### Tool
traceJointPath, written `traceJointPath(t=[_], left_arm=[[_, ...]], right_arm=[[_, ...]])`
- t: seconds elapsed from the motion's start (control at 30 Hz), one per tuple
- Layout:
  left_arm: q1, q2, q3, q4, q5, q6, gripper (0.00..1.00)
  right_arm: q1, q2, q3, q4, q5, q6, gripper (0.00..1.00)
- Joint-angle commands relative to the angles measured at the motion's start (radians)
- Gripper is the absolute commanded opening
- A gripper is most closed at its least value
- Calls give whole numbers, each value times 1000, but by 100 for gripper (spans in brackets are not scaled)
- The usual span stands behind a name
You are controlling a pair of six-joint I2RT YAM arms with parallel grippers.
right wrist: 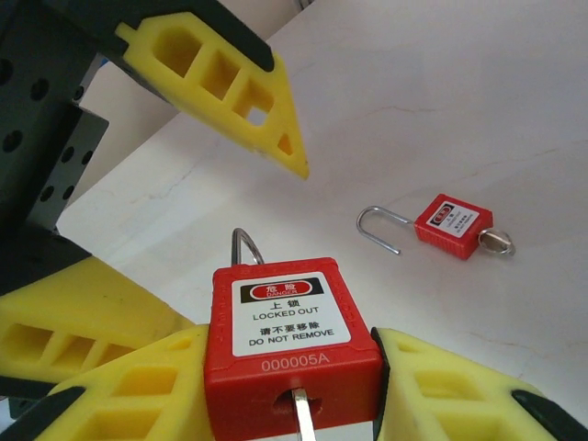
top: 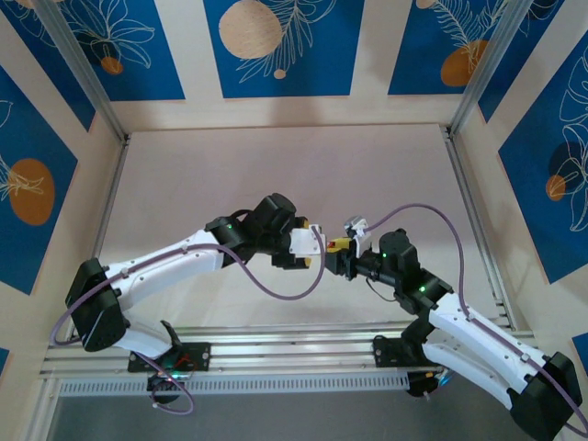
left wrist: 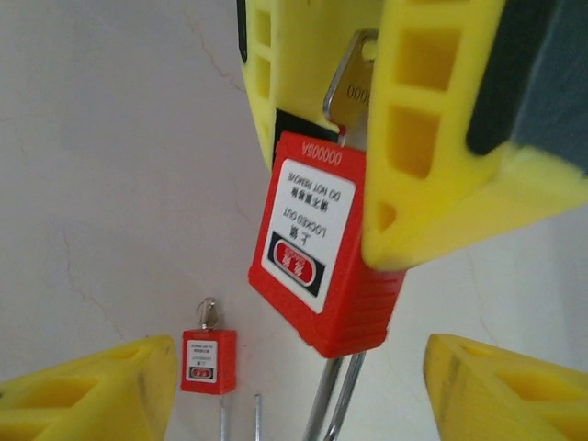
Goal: Unlock with the key
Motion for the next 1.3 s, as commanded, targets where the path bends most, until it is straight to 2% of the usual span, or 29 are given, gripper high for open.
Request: traceJointPath(t=[0.0, 0.13, 0.37, 0.73, 0.87, 1.0, 1.1, 1.27], left_arm=[[-8, 17, 36, 7, 60, -27, 64], [-24, 16, 21, 28, 73, -55, 62], [-59, 37, 1, 98, 4, -64, 58], [-67, 50, -30, 77, -56, -46, 51], [-66, 55, -29, 77, -76, -36, 41], [-67, 64, -34, 91, -96, -36, 36], [-67, 73, -32, 83, -96, -34, 26], [-67, 69, -32, 85, -96, -36, 22]], right_arm=[[6, -16, -10, 47, 51, -9, 19], [6, -4, 8, 41, 45, 1, 19], [10, 9, 29, 33, 11, 23, 19], [6, -9, 46, 17, -18, 55, 18], [6, -8, 49, 12, -30, 62, 18], [6, -9, 52, 0, -44, 74, 18], [5, -14, 62, -13, -54, 81, 18], [3, -15, 73, -20, -69, 86, 18]])
